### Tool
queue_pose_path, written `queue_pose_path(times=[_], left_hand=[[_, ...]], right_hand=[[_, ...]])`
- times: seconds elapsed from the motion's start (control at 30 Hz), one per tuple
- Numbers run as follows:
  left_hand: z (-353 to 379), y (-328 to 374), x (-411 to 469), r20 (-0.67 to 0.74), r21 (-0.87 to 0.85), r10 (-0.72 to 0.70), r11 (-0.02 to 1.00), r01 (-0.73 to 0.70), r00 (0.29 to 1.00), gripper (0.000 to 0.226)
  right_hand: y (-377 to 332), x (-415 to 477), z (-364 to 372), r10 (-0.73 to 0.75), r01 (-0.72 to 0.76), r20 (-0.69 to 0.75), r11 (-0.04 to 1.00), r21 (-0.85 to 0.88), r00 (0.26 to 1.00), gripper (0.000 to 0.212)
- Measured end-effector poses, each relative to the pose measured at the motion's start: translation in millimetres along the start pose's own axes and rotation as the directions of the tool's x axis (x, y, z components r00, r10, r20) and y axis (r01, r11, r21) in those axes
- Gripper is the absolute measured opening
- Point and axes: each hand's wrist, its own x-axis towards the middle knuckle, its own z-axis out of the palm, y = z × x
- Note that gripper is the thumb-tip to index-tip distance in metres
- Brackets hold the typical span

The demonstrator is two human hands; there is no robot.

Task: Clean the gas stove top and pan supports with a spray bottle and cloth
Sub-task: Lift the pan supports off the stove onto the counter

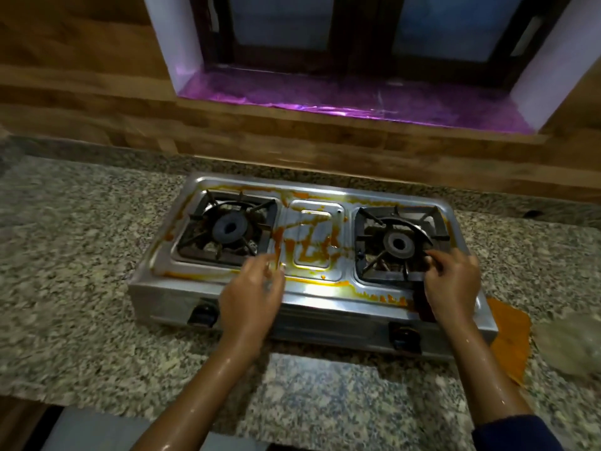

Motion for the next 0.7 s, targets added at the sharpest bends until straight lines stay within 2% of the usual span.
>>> queue_pose_path(times=[0.07,0.1,0.23,0.3,0.43,0.7], left_hand=[[-15,-14,26,-0.036,0.097,-0.172,0.980,0.175,0.984,0.015],[-19,-21,40,-0.025,0.148,-0.228,0.962,0.229,0.973,0.021],[-9,-34,76,0.108,0.349,-0.384,0.878,0.327,0.917,0.051],[6,-32,84,0.143,0.412,-0.438,0.842,0.349,0.887,0.055],[19,-27,92,0.130,0.436,-0.475,0.816,0.381,0.870,0.046],[5,-13,99,0.027,0.317,-0.546,0.799,0.510,0.838,0.038]], right_hand=[[1,-3,1,-0.002,0.002,-0.029,1.000,0.013,1.000,0.025],[0,-4,2,0.005,-0.004,-0.044,1.000,0.028,0.999,0.026],[-1,-11,1,0.029,-0.021,-0.067,0.994,0.105,0.997,0.026],[-1,-9,-2,0.005,0.007,-0.076,0.989,0.147,0.997,0.021],[-3,-3,-9,-0.022,0.048,-0.115,0.974,0.222,0.993,0.018],[-34,6,1,-0.016,0.055,-0.104,0.922,0.383,0.994,0.020]])
